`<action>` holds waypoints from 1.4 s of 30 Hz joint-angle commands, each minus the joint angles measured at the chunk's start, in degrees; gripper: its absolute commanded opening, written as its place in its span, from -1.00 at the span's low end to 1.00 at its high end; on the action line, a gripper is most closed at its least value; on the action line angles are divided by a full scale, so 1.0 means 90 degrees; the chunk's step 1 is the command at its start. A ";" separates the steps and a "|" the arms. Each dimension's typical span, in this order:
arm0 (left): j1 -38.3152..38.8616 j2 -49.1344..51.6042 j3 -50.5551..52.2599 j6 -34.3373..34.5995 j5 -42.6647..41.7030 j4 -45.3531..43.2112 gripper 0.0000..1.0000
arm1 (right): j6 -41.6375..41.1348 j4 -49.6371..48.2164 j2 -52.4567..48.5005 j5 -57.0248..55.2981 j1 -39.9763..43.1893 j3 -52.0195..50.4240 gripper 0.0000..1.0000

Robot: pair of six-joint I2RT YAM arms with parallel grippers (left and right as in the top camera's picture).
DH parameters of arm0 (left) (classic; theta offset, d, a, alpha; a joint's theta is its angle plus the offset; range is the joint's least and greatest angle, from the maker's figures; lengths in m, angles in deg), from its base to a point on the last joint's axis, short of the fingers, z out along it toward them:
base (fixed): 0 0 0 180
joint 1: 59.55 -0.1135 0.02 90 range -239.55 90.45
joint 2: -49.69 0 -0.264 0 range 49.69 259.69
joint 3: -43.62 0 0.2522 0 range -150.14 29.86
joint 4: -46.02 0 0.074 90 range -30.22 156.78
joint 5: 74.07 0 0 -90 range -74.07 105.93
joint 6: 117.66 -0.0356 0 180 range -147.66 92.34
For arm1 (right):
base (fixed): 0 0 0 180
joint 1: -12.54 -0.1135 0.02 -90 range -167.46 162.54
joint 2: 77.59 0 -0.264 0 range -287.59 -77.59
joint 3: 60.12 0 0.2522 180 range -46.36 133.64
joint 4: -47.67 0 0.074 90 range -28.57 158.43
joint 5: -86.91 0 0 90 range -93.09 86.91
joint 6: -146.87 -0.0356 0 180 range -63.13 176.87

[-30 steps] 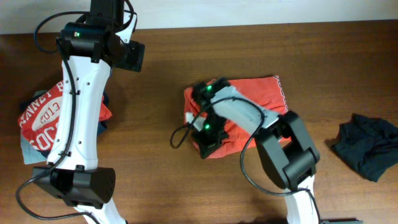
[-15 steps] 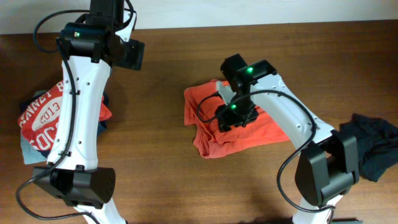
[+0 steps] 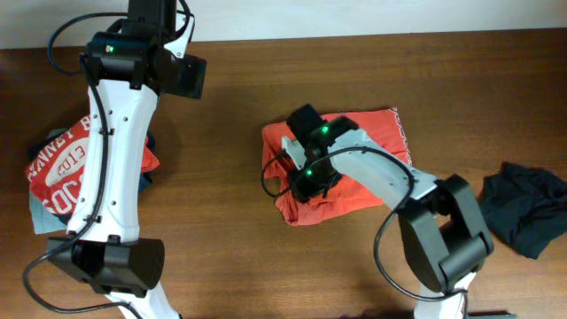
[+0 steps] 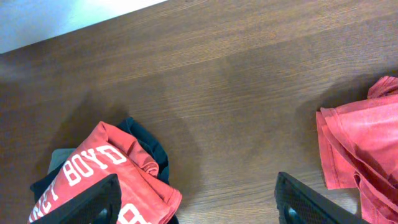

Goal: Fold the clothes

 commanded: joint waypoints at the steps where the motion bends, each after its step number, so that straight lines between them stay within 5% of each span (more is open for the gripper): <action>1: -0.0027 -0.0087 -0.0070 -0.0085 0.0073 -0.0039 0.60 | 0.0000 -0.0253 -0.0070 -0.0080 -0.0002 -0.0304 -0.16; 3: -0.0027 -0.0087 -0.0070 -0.0085 0.0073 -0.0036 0.60 | 0.0000 -0.0304 -0.0070 -0.0083 -0.0002 -0.0342 -0.20; 6: -0.0027 -0.0087 -0.0070 -0.0085 0.0073 -0.0039 0.61 | -0.0002 -0.0352 -0.0063 0.0000 -0.0012 -0.0333 -0.63; 10: -0.0027 -0.0087 -0.0070 -0.0085 0.0073 -0.0036 0.61 | 0.0002 -0.0117 0.0112 0.0682 -0.0044 -0.0160 -0.92; 26: -0.0027 -0.0087 -0.0070 -0.0083 0.0070 -0.0017 0.61 | 0.0442 0.0483 0.0780 0.1732 -0.0036 0.0233 -0.88; 33: -0.0027 -0.0087 -0.0068 -0.0083 0.0070 -0.0017 0.61 | 0.1683 0.0624 0.0780 0.3096 -0.0036 0.0233 -0.73; 39: -0.0027 -0.0087 -0.0068 -0.0083 0.0070 -0.0017 0.61 | 0.1855 0.0641 0.0780 0.3160 -0.0036 0.0233 -0.87; 42: -0.0027 -0.0087 -0.0068 -0.0083 0.0070 0.0005 0.61 | 0.1294 0.0750 0.0780 0.2222 -0.0073 0.0231 -0.32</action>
